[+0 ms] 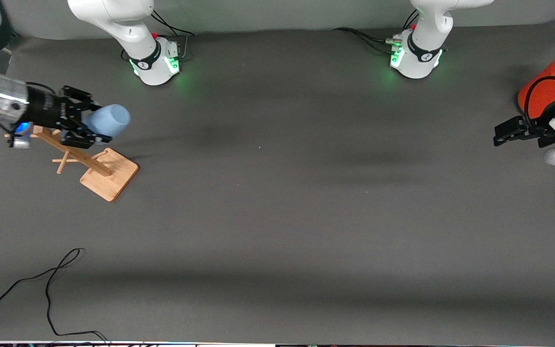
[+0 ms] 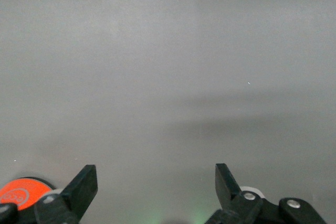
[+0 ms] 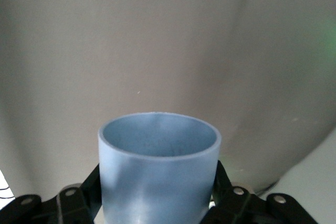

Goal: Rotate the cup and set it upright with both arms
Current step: 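Carry the blue cup with the right gripper to the table middle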

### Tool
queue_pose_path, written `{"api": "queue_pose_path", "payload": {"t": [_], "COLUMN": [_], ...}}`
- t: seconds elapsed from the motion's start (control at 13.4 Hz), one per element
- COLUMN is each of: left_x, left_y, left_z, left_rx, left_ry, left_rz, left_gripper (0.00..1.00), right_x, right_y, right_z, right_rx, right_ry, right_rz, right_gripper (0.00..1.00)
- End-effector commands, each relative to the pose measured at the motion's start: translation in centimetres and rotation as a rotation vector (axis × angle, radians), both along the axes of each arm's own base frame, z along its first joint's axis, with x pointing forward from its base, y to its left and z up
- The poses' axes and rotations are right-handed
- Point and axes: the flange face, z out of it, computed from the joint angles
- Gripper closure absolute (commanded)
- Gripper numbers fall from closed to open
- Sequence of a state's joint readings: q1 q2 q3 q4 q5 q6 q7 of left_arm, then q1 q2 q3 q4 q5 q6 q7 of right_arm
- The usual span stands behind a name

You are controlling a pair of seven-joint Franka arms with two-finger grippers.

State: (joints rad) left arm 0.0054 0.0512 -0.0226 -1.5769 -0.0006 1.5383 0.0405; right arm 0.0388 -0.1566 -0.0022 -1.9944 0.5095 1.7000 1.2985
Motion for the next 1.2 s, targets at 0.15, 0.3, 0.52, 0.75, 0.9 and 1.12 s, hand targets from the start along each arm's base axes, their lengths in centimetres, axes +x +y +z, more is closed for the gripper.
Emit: {"api": "queue_pose_path", "payload": {"t": [0.15,0.3,0.52,0.75,0.9,1.12], "left_x": [-0.4,-0.4,-0.4,-0.4,-0.4,-0.4], "left_y": [0.0,-0.1,-0.1,0.0,0.0,0.0], "left_z": [0.2,0.2,0.2,0.2,0.2,0.2], "left_rx": [0.003,0.000,0.000,0.003,0.003,0.003], "left_ry": [0.008,0.008,0.008,0.008,0.008,0.010], "left_rz": [0.001,0.001,0.001,0.002,0.001,0.002], "left_gripper": [0.00,0.00,0.00,0.00,0.00,0.00], "right_x": [-0.6,-1.6,-3.3,-5.3,-7.7,-10.6], "right_y": [17.6,24.1,33.7,39.8,42.4,44.1], "right_z": [-0.5,-2.6,-8.8,-15.8,-20.4,-25.9], "right_rx": [-0.056,-0.127,-0.288,-0.394,-0.442,-0.505], "right_ry": [-0.089,-0.103,-0.136,-0.144,-0.110,-0.048], "right_rz": [-0.061,-0.018,-0.006,-0.012,-0.008,-0.001], "right_gripper": [0.29,0.23,0.23,0.23,0.24,0.24]}}
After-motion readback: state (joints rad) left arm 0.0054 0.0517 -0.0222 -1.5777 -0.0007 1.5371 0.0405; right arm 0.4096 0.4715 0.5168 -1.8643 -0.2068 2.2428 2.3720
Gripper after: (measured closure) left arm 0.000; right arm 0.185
